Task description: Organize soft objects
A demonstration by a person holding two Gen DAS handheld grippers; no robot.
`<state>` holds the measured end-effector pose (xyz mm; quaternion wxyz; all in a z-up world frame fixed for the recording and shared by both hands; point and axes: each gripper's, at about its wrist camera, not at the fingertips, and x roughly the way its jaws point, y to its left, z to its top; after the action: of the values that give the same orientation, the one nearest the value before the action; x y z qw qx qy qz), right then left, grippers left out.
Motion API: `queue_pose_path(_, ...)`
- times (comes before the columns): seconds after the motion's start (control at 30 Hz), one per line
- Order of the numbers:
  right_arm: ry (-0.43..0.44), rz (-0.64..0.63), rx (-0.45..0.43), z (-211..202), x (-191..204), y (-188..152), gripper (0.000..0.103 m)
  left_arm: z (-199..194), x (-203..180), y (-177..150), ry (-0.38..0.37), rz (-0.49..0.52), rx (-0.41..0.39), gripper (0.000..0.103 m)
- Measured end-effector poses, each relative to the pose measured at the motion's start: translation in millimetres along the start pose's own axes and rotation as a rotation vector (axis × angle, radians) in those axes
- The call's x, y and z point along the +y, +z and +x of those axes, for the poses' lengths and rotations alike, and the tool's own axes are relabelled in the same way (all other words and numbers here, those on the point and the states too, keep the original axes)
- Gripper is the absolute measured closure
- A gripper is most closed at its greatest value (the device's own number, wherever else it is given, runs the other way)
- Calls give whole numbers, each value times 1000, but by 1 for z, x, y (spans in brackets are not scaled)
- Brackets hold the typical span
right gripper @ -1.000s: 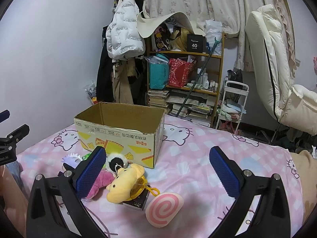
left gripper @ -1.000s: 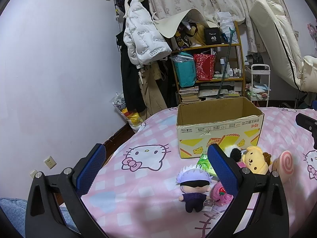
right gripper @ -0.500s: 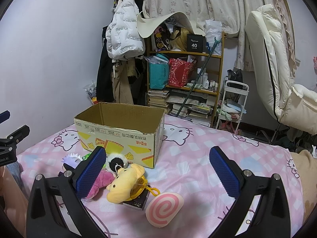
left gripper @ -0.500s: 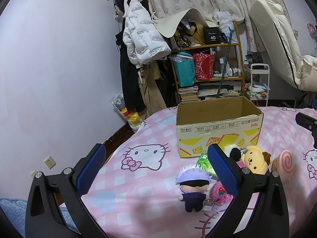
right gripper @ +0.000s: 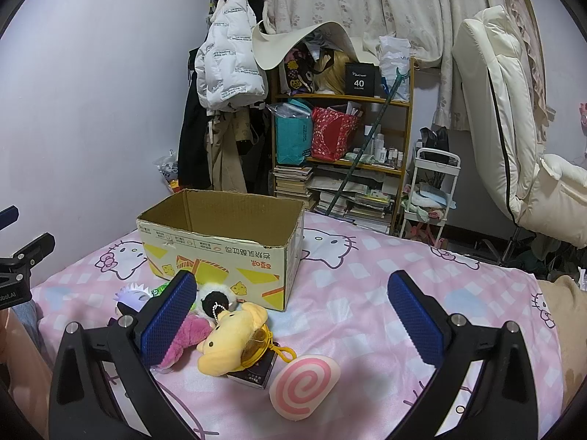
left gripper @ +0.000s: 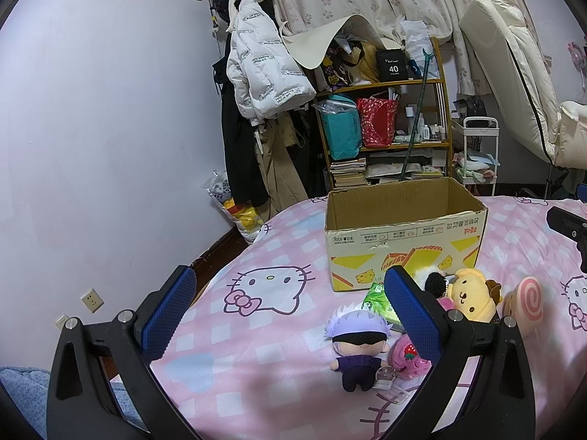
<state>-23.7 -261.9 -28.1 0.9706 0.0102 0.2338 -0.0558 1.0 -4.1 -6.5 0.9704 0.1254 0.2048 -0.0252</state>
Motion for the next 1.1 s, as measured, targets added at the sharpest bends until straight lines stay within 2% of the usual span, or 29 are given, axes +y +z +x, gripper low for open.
queue_pose_path(1.1,0,2,3,0,-1,0,0,0,-2,-1,-4,5,9,2)
